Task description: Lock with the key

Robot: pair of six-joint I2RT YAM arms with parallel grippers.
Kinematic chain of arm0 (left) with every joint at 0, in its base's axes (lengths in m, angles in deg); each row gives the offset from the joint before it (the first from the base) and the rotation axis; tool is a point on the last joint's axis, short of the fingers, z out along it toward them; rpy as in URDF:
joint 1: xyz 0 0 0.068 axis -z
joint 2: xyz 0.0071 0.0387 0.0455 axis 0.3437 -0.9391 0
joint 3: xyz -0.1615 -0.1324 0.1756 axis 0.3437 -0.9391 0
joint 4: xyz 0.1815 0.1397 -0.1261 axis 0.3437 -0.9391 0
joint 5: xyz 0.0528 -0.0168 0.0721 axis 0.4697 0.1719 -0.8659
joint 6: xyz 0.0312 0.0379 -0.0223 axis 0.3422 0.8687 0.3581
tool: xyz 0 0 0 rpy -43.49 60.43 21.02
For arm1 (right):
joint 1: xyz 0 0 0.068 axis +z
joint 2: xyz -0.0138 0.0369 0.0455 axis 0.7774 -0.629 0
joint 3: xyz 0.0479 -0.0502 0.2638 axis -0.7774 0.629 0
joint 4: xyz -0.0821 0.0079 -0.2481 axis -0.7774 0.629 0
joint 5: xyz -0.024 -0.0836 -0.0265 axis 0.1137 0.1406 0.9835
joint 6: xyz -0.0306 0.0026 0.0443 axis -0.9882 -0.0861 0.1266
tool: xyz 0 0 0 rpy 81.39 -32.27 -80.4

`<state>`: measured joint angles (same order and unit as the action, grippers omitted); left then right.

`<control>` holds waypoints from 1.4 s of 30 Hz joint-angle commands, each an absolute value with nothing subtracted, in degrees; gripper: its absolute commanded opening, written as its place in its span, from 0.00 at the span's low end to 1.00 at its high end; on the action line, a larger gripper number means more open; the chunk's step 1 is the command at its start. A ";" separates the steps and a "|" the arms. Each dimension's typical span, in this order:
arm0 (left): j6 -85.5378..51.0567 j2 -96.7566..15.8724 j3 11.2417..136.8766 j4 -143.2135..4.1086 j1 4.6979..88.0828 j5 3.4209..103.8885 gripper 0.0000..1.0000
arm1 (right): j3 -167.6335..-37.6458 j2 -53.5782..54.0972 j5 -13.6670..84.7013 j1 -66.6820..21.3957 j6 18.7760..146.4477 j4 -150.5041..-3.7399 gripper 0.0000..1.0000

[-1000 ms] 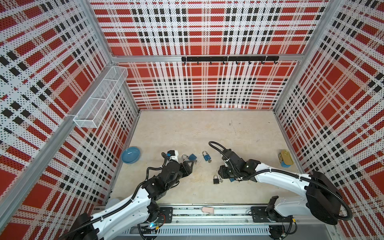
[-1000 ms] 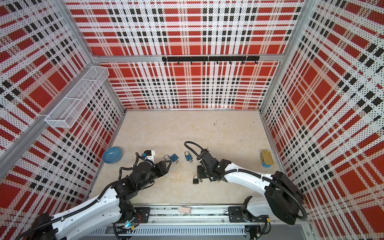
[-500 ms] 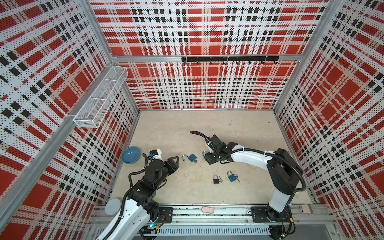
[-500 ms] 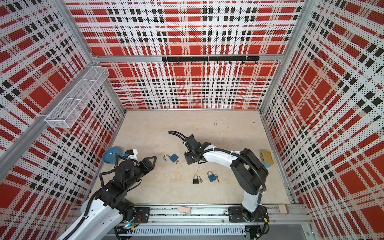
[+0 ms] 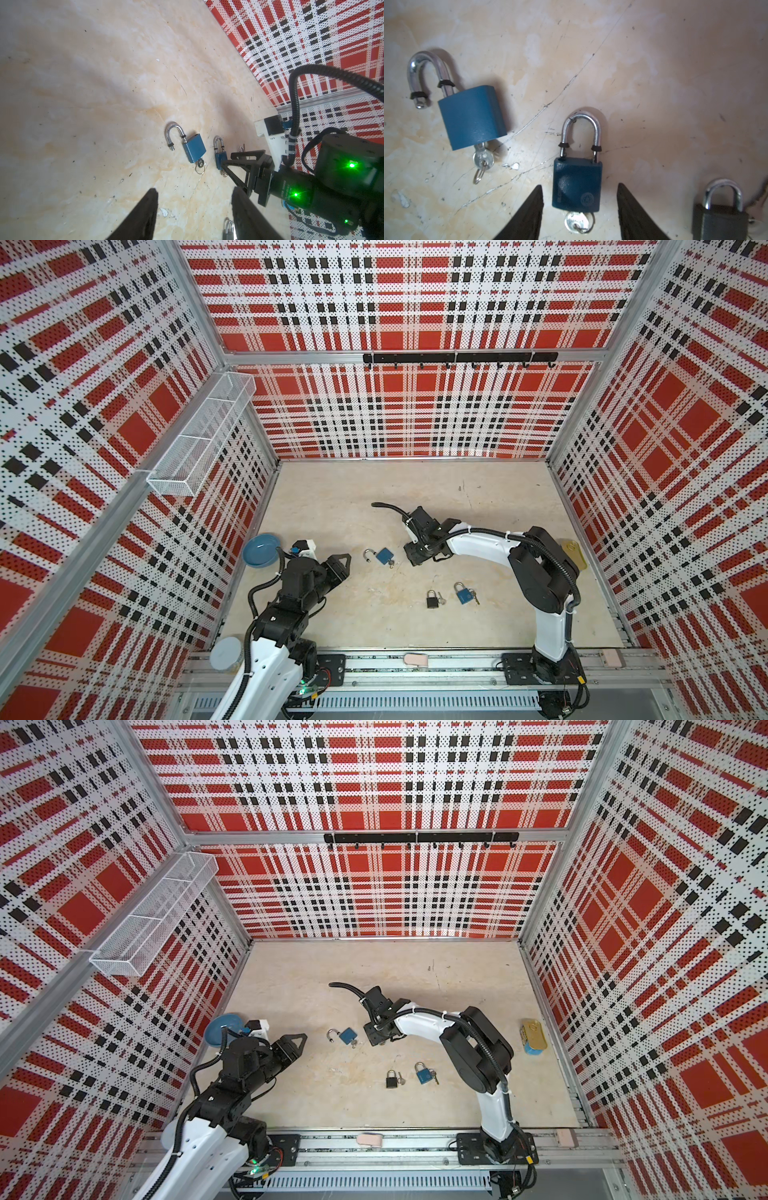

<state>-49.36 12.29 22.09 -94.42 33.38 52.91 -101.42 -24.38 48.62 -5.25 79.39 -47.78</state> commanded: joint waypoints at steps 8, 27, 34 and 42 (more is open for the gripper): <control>-49.18 12.07 21.65 -93.56 32.50 54.71 0.60 | -104.04 -27.88 49.66 -4.98 78.23 -47.01 0.54; -49.59 11.86 20.87 -92.93 31.68 54.96 0.60 | -107.56 -31.62 55.85 -2.83 76.86 -42.35 0.40; -49.08 11.65 21.68 -92.93 31.50 55.30 0.60 | -106.21 -28.71 55.80 -2.69 75.56 -43.19 0.26; -45.98 5.80 24.75 -90.83 31.44 59.48 0.59 | -105.46 -22.25 54.82 -2.69 73.48 -41.92 0.23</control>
